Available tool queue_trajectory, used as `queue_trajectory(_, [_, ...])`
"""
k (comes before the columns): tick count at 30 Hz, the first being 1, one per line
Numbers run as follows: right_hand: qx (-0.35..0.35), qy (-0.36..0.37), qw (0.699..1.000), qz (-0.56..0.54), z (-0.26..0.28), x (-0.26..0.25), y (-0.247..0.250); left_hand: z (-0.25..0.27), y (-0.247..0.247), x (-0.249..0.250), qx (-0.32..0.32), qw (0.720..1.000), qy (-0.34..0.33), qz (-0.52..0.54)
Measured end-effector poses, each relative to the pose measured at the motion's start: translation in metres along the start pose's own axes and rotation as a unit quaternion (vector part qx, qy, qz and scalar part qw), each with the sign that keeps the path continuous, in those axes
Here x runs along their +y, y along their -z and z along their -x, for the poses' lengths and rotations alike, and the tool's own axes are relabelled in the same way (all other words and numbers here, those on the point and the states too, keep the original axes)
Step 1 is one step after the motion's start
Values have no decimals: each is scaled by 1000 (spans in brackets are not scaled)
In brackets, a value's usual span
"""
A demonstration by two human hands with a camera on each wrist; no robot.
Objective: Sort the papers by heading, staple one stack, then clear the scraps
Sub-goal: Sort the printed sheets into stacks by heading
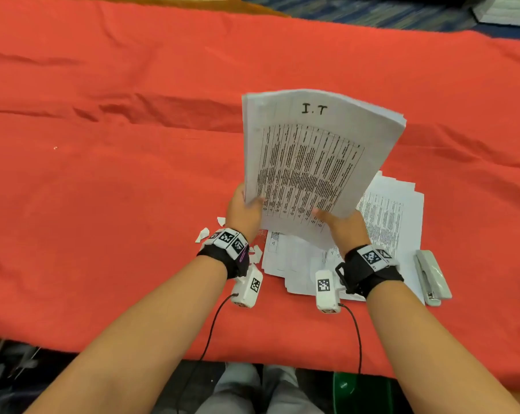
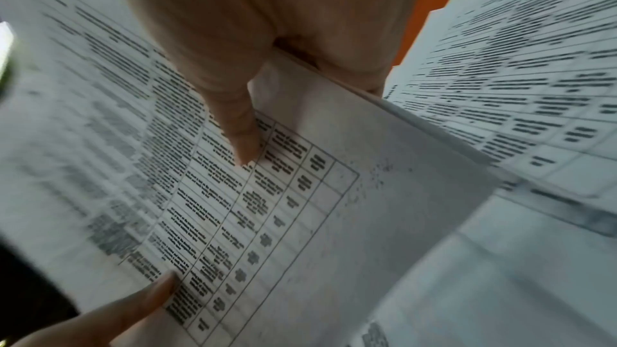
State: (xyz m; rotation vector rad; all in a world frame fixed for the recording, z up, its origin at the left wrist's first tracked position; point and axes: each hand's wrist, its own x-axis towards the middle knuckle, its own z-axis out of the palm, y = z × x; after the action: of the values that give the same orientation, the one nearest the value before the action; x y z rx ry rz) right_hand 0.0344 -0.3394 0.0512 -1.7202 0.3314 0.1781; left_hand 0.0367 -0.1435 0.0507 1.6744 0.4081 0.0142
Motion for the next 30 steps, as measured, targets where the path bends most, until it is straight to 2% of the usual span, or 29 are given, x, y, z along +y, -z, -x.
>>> queue_trajectory(4, [-80,32,995,53,-2,-12,-18,-23,38,9,64,997,-9,-34])
queue_trajectory(6, [-114,25,989,89,-4,-8,-26,-37,74,9,77,993,1,-85])
queue_trajectory(8, [-118,7,981,154,-7,2,-30,-51,119,4,83,985,20,-151])
queue_trajectory(11, [-86,-35,972,215,-8,23,-27,-67,194,-10,93,963,79,-239])
queue_trajectory(14, [-24,-48,959,277,-10,46,-22,-71,258,-26,81,920,166,-346])
queue_trajectory(17, [44,-74,915,393,-9,57,-19,-68,297,-51,51,872,252,-417])
queue_trajectory(19, [69,-97,887,445,-6,60,-20,-67,304,-66,41,850,281,-444])
queue_trajectory(21, [86,-104,873,469,-6,63,-20,-70,303,-76,58,839,301,-450])
queue_trajectory(24, [100,-120,874,460,-10,72,-18,-71,282,-68,140,820,288,-475])
queue_trajectory(26, [100,-139,878,447,-13,76,-15,-72,249,-55,158,816,230,-507])
queue_trajectory(30, [111,-138,899,401,-14,78,-3,-63,145,-37,50,863,71,-497])
